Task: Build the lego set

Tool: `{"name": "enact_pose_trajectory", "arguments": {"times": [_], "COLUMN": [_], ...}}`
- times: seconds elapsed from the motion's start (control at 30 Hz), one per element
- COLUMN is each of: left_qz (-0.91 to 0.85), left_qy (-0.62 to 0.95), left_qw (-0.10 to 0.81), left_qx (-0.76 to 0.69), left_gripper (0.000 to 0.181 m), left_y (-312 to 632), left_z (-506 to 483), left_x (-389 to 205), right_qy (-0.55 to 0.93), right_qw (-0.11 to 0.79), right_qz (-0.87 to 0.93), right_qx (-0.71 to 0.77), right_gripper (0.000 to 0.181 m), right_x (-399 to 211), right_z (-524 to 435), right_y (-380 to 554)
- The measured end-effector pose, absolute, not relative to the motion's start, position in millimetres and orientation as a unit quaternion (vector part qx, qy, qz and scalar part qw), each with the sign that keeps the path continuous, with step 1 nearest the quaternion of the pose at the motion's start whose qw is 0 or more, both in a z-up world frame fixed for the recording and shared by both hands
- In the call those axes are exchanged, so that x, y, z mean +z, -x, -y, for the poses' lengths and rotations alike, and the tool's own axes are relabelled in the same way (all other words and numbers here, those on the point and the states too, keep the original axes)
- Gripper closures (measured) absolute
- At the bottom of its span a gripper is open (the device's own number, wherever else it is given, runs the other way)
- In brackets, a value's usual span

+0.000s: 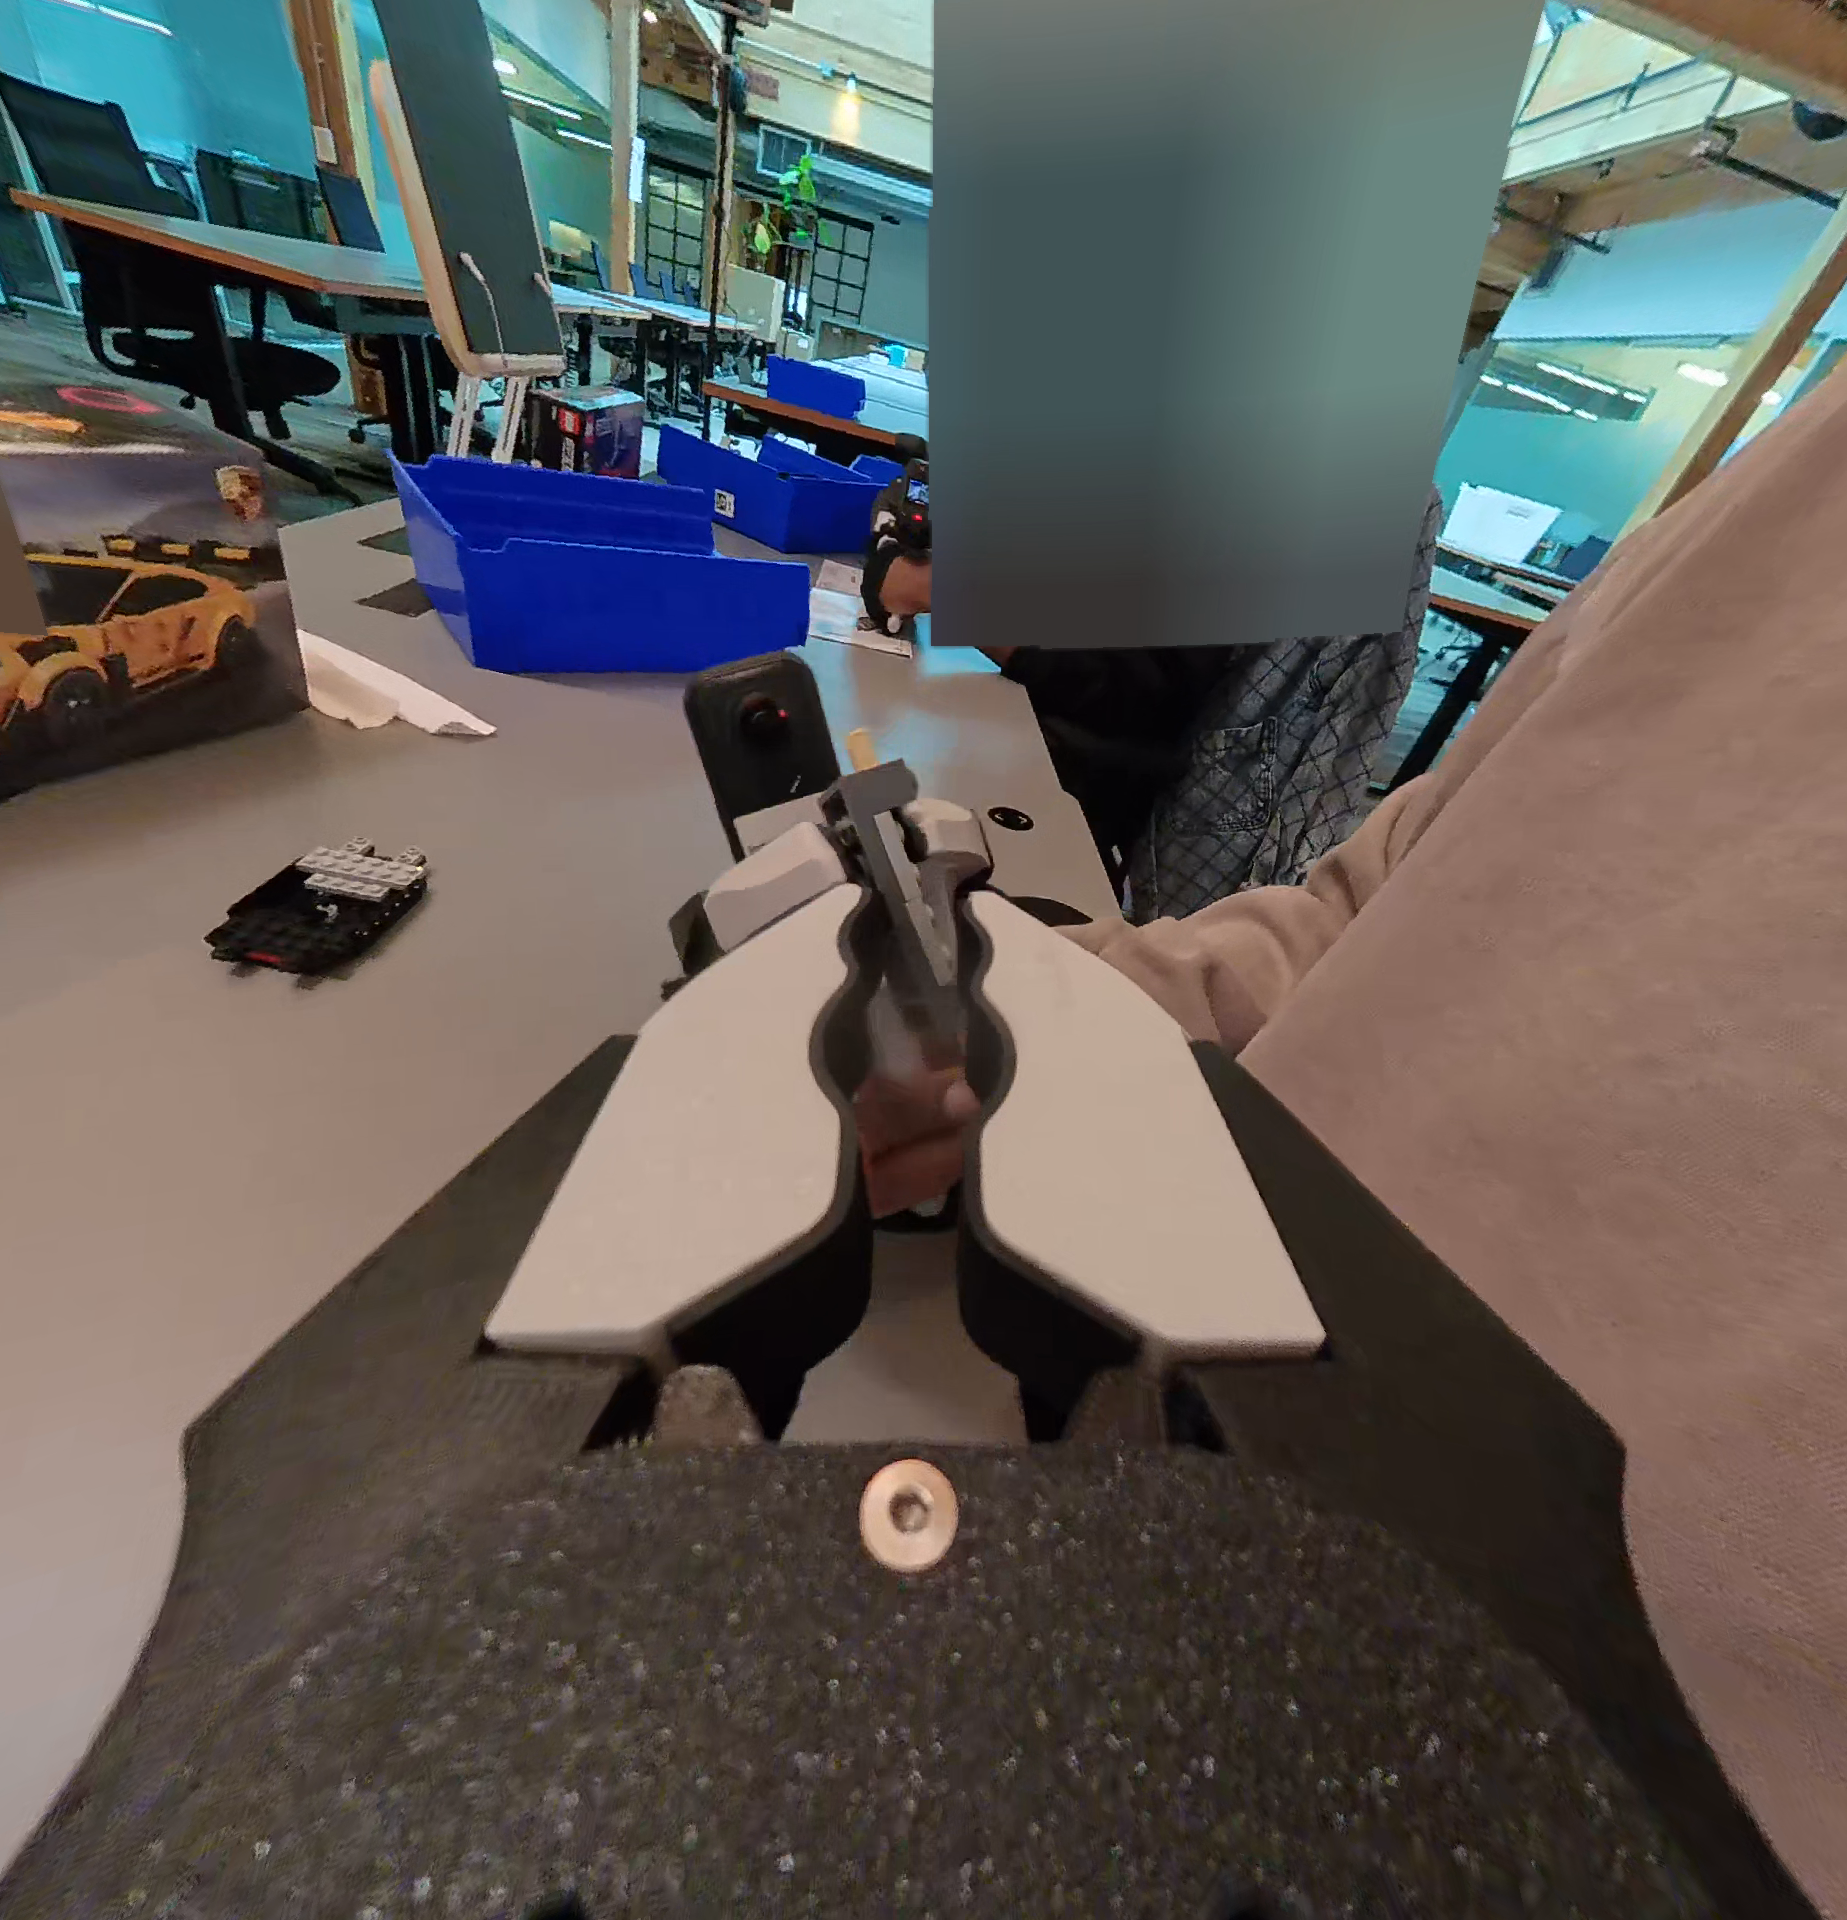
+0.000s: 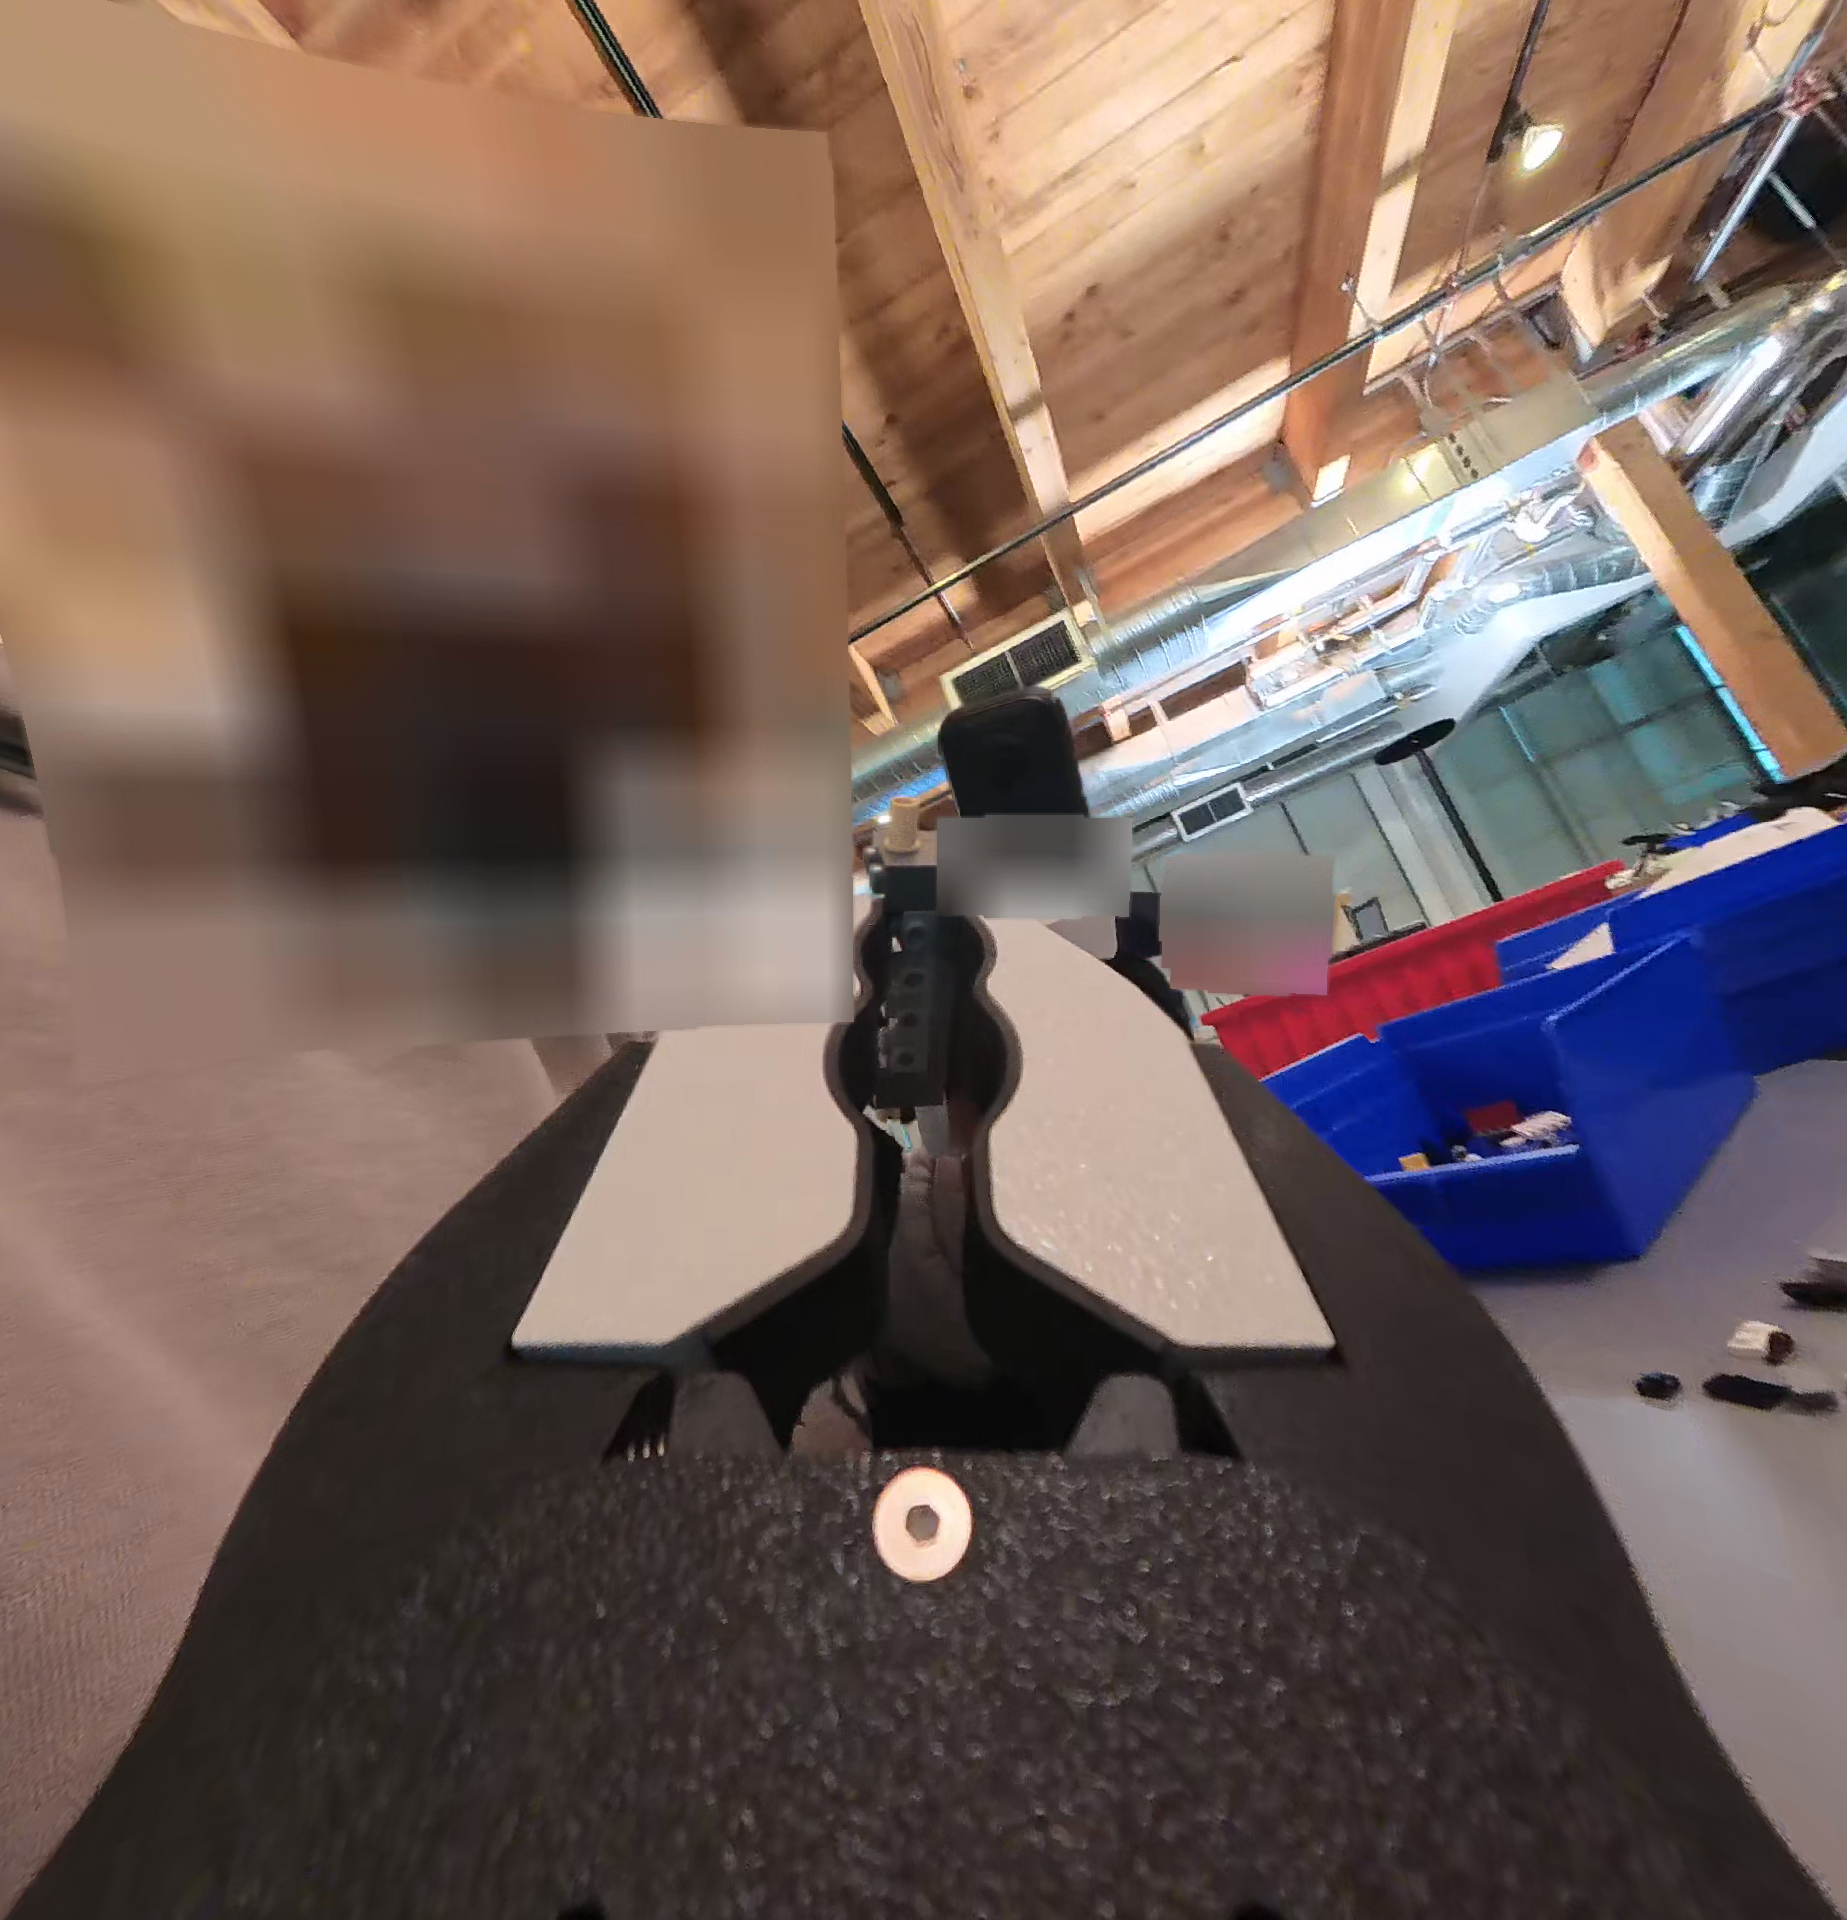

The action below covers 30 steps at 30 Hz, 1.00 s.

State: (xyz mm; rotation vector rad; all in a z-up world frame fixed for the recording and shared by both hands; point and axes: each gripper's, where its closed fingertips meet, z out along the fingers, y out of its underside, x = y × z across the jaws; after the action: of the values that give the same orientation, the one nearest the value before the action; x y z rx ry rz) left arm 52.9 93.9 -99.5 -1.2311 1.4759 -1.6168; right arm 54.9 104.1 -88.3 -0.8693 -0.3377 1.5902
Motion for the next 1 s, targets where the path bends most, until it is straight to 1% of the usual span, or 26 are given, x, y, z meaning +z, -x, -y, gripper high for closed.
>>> {"name": "enact_pose_trajectory", "arguments": {"times": [0.07,0.23,0.27,0.5,0.77,1.0], "left_qz": [-0.565,-0.560,-0.557,-0.536,-0.505,-0.489], "left_qy": [0.464,0.475,0.480,0.506,0.516,0.520], "left_qw": [0.311,0.309,0.310,0.287,0.248,0.244], "left_qx": [-0.608,-0.604,-0.603,-0.611,-0.645,-0.657], "left_gripper": [0.166,0.172,0.171,0.172,0.173,0.173], "left_y": [-51.9,-52.0,-52.4,-54.5,-56.7,-58.9], "left_z": [-92.5,-97.2,-98.9,-108.3,-109.9,-110.2], "left_x": [-98.9,-100.8,-101.8,-109.4,-112.7,-113.7], "right_qy": [0.373,0.381,0.384,0.451,0.465,0.470], "right_qw": [0.604,0.609,0.612,0.664,0.689,0.696], "right_qz": [0.146,0.149,0.148,0.177,0.184,0.180], "right_qx": [0.689,0.680,0.675,0.570,0.524,0.512], "right_gripper": [0.169,0.169,0.169,0.169,0.169,0.169], "right_x": [-88.1,-89.9,-90.4,-98.5,-100.3,-100.7], "right_z": [-103.7,-105.1,-106.1,-115.8,-117.5,-118.1], "right_y": [-54.7,-53.0,-53.1,-48.2,-50.8,-53.3]}}
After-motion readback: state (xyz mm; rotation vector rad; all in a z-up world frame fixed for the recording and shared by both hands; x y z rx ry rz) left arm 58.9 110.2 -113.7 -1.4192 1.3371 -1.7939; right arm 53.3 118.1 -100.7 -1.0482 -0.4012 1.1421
